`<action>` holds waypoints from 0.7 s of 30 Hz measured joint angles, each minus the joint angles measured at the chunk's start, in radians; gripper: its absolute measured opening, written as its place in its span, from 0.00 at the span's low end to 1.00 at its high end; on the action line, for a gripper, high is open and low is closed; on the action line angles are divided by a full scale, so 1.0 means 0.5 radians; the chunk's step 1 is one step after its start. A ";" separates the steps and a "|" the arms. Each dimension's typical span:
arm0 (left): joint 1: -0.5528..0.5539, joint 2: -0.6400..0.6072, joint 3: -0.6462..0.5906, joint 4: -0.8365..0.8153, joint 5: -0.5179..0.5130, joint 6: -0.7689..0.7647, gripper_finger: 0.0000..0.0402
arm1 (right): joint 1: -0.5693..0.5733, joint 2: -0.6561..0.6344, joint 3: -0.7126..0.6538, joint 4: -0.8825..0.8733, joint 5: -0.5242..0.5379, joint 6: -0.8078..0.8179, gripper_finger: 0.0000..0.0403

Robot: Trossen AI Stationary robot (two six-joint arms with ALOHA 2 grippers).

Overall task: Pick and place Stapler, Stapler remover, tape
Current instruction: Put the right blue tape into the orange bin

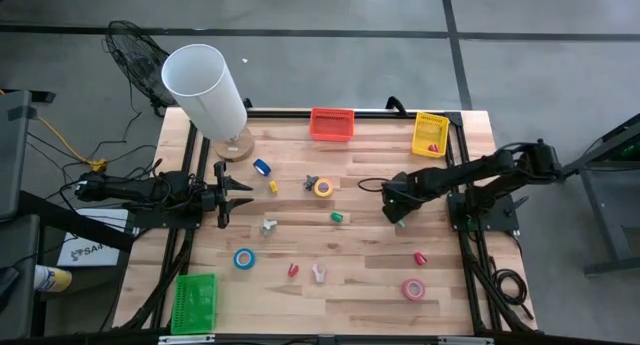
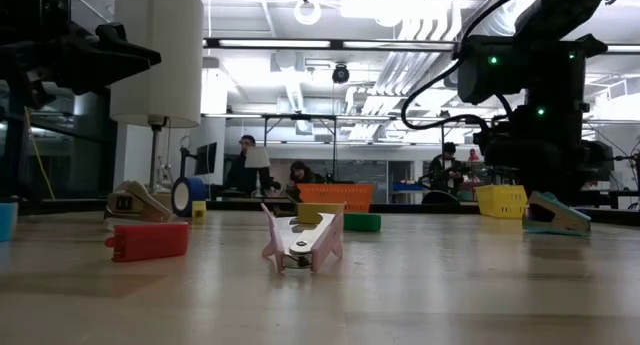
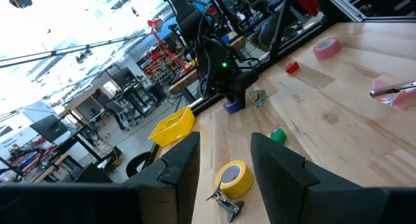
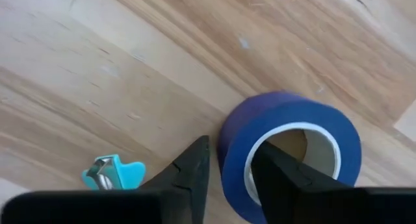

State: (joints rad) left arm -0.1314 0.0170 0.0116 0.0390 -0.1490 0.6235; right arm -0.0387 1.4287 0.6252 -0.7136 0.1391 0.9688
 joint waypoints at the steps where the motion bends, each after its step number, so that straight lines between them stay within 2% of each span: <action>1: 0.000 0.000 0.000 -0.001 -0.001 -0.001 0.34 | 0.000 -0.002 0.000 0.002 0.002 0.000 0.21; 6: 0.000 0.000 0.000 0.000 0.000 0.000 0.34 | -0.001 -0.004 0.000 0.013 0.017 -0.026 0.09; 14: 0.000 0.001 0.000 0.000 -0.001 0.000 0.34 | -0.002 -0.005 0.002 0.044 0.029 -0.184 0.08; 21: 0.000 0.000 0.000 -0.001 -0.001 -0.001 0.34 | -0.015 -0.004 0.210 0.061 0.233 -0.383 0.08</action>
State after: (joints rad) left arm -0.1314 0.0170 0.0116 0.0387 -0.1493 0.6232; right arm -0.0463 1.4265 0.7301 -0.6832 0.2558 0.7774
